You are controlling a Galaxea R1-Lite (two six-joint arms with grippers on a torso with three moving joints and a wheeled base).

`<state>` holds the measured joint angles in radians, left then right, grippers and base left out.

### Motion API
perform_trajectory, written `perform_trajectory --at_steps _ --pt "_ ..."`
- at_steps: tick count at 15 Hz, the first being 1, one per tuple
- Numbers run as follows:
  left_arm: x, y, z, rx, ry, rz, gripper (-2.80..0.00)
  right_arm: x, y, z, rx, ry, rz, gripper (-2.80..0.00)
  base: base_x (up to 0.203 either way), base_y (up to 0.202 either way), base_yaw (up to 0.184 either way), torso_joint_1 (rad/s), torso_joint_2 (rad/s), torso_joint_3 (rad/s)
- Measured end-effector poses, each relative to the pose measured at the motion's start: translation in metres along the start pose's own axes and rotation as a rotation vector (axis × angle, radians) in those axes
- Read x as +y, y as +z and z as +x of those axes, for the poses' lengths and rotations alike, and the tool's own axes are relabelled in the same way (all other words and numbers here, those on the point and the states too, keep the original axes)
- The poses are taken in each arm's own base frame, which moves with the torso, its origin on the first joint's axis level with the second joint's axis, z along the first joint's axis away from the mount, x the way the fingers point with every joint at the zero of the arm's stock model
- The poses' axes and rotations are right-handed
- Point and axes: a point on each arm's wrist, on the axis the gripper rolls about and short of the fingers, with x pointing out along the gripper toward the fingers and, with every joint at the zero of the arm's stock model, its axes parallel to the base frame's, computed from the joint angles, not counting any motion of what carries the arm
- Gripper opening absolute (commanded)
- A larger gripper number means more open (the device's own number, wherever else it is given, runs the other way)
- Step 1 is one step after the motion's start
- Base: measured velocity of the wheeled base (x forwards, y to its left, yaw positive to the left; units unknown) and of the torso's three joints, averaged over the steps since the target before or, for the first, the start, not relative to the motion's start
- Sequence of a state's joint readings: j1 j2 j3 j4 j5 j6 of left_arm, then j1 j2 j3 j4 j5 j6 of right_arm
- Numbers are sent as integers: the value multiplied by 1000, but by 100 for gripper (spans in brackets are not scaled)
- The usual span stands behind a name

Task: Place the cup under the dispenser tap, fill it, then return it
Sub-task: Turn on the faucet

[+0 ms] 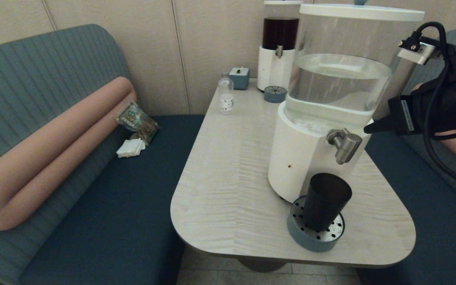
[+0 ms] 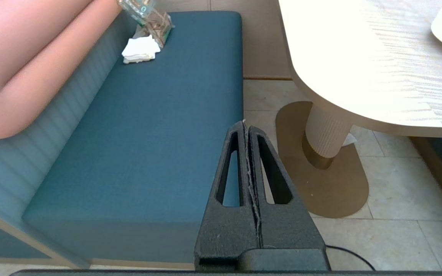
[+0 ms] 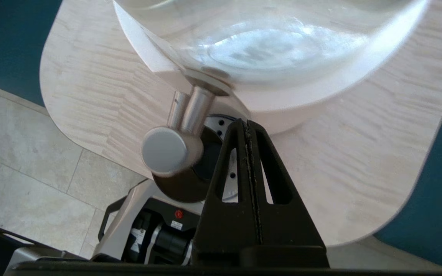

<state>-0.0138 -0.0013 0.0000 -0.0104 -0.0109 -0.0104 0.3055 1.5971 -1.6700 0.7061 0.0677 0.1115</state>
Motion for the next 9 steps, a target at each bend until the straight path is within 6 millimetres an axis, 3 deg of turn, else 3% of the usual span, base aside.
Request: perform_trajectory --at_steps 9 --pt "0 0 0 0 0 0 -280 9 -2 19 -3 31 -17 -280 0 0 0 0 0 0"
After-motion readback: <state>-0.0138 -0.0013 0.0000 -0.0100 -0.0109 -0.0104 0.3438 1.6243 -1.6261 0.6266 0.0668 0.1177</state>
